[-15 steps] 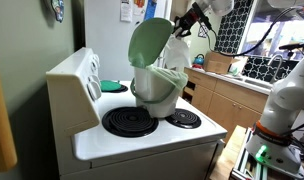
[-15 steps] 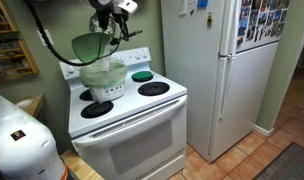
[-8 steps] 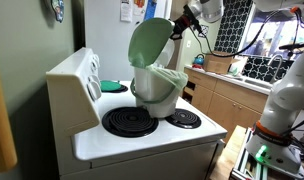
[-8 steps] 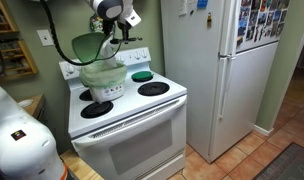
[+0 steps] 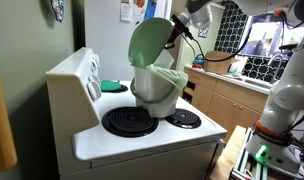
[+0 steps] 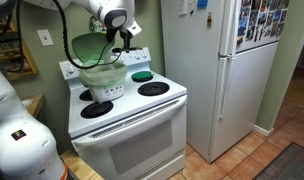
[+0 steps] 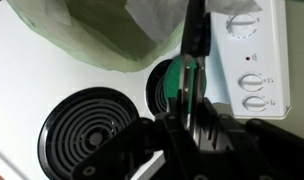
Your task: Pick up the silver tongs, pick up the white tissue with the tongs and put it in the bin, put the silver tongs back on the hob of the stove
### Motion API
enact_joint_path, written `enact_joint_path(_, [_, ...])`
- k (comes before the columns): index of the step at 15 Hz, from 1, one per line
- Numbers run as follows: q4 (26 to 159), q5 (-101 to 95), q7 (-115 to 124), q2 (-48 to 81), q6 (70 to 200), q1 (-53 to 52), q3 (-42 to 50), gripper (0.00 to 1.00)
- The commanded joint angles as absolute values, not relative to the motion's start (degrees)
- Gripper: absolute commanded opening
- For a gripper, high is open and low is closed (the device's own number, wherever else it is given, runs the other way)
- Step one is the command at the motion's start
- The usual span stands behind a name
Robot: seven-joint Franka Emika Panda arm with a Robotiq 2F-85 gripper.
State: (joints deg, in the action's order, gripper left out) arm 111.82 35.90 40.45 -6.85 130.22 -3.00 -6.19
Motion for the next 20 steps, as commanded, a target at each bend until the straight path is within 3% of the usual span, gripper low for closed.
enact_joint_path(1, [109.94, 32.74, 43.55, -5.35, 129.67, -3.71, -6.44, 0.18])
enact_joint_path(2, [109.56, 31.88, 43.91, -5.05, 129.09, -3.96, -6.54, 0.13])
enact_joint_path(4, [109.53, 30.94, 44.02, -5.00, 128.92, -4.47, -6.76, 0.17])
enact_joint_path(6, [109.44, 29.72, 44.35, -5.11, 128.69, -5.12, -7.34, 0.10])
enact_joint_path(9, [109.54, 27.54, 45.20, -5.41, 128.66, -5.76, -7.92, 0.11])
enact_joint_path(11, [110.16, 26.21, 45.76, -6.33, 129.21, -6.19, -8.36, 0.18])
enact_joint_path(12, [110.05, 25.77, 45.82, -6.32, 129.15, -6.28, -8.43, 0.30])
enact_joint_path(13, [109.74, 25.82, 45.78, -6.07, 128.91, -6.32, -8.39, 0.28])
enact_joint_path(14, [109.71, 25.47, 45.83, -5.97, 129.08, -6.36, -8.44, 0.09])
enact_joint_path(16, [109.55, 25.05, 45.88, -5.92, 129.03, -6.40, -8.44, 0.04])
enact_joint_path(17, [109.48, 24.95, 45.83, -5.92, 128.87, -6.37, -8.37, 0.06])
enact_joint_path(19, [109.51, 24.47, 45.84, -5.89, 128.85, -6.34, -8.36, 0.42])
enact_joint_path(20, [109.49, 24.29, 45.82, -5.87, 128.72, -6.33, -8.35, 0.51])
